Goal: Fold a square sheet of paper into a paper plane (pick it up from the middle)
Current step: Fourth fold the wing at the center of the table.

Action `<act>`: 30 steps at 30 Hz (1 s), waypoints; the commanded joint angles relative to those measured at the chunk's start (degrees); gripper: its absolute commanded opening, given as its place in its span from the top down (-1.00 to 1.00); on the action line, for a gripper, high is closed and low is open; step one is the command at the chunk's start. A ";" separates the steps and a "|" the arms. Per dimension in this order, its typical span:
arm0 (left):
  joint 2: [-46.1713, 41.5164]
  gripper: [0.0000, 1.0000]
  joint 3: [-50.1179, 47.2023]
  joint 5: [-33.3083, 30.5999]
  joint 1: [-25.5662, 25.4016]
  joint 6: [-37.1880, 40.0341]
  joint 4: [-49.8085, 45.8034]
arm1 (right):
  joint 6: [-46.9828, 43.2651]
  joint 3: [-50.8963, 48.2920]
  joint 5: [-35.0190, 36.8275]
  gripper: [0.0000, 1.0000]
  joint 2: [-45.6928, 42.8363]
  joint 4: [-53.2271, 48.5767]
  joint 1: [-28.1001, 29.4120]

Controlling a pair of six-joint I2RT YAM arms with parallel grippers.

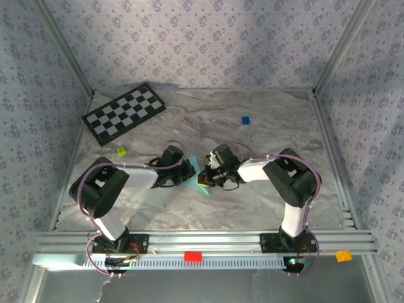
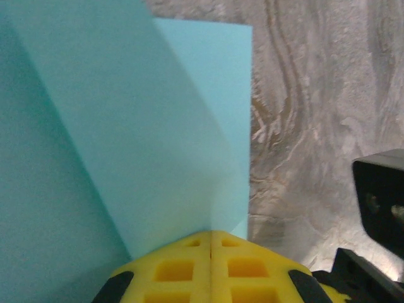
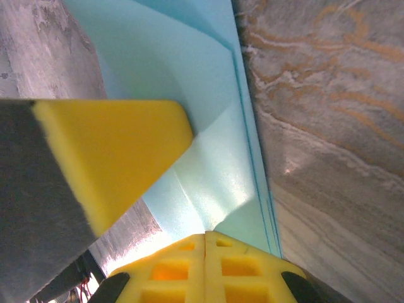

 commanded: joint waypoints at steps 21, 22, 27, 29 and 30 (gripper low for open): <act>3.61 0.98 3.43 1.12 11.10 7.20 -7.90 | -0.12 -2.84 2.19 1.00 4.14 -7.65 1.06; 3.78 0.99 3.53 1.23 11.75 7.46 -8.04 | -0.12 -2.78 2.03 1.00 4.13 -7.65 1.02; 4.06 0.98 4.62 2.36 14.51 8.85 -9.12 | -0.42 -2.95 1.80 1.00 4.13 -7.65 1.05; 4.08 0.98 5.48 2.61 15.42 9.61 -9.97 | -0.47 -2.98 1.68 1.00 4.23 -7.57 1.04; 4.14 0.98 5.78 2.61 15.79 9.96 -10.53 | -0.54 -3.05 1.60 1.00 4.22 -7.65 1.05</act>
